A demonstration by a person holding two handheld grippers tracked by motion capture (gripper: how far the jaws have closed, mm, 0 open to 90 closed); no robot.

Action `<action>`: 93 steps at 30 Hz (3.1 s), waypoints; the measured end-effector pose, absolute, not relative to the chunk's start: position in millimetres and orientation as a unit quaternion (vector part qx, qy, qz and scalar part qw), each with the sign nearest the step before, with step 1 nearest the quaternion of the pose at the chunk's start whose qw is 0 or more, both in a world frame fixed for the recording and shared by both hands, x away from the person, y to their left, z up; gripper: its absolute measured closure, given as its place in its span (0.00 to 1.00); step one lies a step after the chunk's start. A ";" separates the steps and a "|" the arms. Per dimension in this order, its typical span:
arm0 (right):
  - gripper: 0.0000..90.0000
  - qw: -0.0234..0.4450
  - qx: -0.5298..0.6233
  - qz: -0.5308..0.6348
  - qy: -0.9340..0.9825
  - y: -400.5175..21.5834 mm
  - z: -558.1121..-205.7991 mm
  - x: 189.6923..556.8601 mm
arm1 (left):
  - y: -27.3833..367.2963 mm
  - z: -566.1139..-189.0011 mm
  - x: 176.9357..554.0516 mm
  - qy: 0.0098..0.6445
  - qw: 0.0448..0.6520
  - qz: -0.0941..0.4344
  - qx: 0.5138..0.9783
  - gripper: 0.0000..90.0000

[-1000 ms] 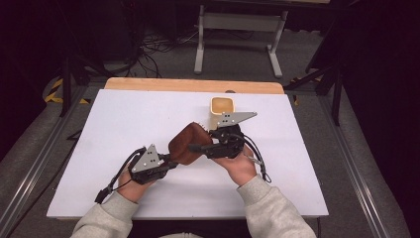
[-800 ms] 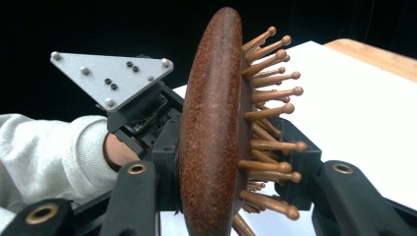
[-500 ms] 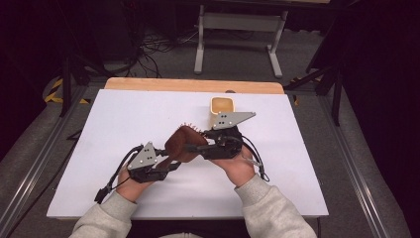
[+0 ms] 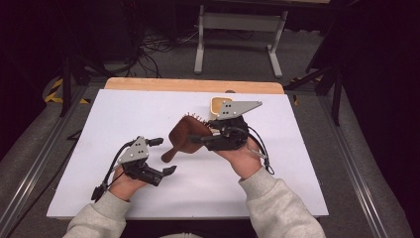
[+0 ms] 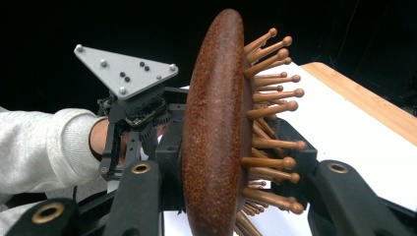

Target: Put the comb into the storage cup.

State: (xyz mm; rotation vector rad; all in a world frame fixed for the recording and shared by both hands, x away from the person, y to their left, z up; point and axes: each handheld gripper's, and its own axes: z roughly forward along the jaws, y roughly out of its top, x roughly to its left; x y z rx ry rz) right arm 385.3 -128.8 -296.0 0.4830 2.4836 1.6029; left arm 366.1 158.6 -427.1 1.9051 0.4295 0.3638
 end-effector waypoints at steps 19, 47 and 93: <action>0.62 0.115 0.186 0.530 0.819 -151.9 -263.3 401.5 | 209.9 -416.6 374.4 0.216 0.551 0.169 0.788 0.01; 0.61 0.179 0.219 0.491 0.824 -168.7 -212.3 436.8 | 243.8 -412.8 374.4 0.245 0.545 0.181 0.781 0.01; 0.60 0.241 0.311 0.459 0.797 -215.8 -211.3 479.5 | 250.6 -411.3 374.8 0.255 0.545 0.189 0.776 0.01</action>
